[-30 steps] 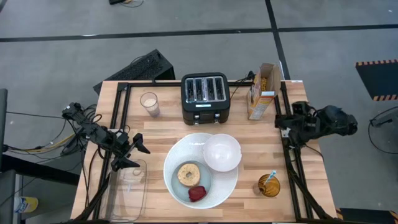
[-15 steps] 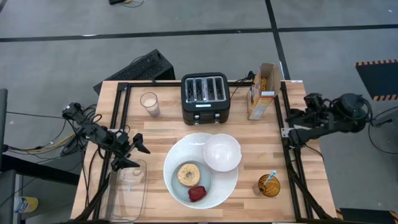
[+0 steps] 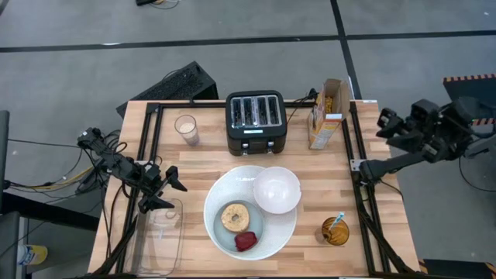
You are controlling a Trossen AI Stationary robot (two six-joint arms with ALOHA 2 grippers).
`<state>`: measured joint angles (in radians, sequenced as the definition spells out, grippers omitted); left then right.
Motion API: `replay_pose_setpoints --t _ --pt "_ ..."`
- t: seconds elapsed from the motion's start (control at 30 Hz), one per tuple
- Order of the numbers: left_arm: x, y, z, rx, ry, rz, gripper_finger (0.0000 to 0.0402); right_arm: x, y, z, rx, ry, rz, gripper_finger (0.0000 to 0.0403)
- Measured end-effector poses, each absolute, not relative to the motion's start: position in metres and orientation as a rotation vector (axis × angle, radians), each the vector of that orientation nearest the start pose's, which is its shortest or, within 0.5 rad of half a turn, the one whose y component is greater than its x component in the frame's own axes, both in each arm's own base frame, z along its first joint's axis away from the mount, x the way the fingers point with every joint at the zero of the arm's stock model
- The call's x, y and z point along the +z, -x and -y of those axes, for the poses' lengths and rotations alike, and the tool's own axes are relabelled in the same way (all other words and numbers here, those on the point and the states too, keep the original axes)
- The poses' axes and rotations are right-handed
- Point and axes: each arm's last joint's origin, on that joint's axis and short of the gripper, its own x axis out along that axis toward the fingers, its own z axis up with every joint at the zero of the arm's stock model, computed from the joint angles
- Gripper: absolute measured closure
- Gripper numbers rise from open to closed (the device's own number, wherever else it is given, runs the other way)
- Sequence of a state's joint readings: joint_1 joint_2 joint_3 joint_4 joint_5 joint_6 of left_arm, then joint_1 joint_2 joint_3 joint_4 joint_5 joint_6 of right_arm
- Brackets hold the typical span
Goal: Arrange a breakfast setting
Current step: Put the blue spoon on the white table mat
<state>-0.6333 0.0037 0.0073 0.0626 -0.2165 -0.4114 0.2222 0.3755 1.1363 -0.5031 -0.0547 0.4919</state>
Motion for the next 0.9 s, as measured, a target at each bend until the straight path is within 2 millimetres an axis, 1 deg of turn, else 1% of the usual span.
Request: replay_pose_setpoints --t 0.13,0.2,0.27,0.4,0.7,0.8,0.9 --pt "0.172 -0.082 0.052 -0.424 0.433 -0.026 0.0061 0.448 0.007 0.000 0.320 -0.501 0.132 0.0235" --pt "0.172 -0.082 0.052 -0.423 0.433 -0.026 0.0061 0.449 0.010 0.001 0.305 -0.527 0.077 0.0235" --pt "0.172 -0.082 0.052 -0.423 0.433 -0.026 0.0061 0.447 0.010 0.001 0.282 -0.585 0.007 0.0235" --pt "0.172 -0.082 0.052 -0.423 0.433 -0.026 0.0061 0.437 0.000 -0.002 0.226 -0.701 -0.157 0.0235" --pt "0.172 -0.082 0.052 -0.423 0.433 -0.026 0.0061 0.416 -0.033 -0.012 0.104 -1.021 -0.570 0.0235" --pt "0.172 -0.082 0.052 -0.423 0.433 -0.026 0.0061 0.412 -0.042 -0.015 0.069 -1.082 -0.673 0.0235" --pt "0.172 -0.082 0.052 -0.423 0.433 -0.026 0.0061 0.408 -0.053 -0.018 0.039 -1.100 -0.762 0.0235"
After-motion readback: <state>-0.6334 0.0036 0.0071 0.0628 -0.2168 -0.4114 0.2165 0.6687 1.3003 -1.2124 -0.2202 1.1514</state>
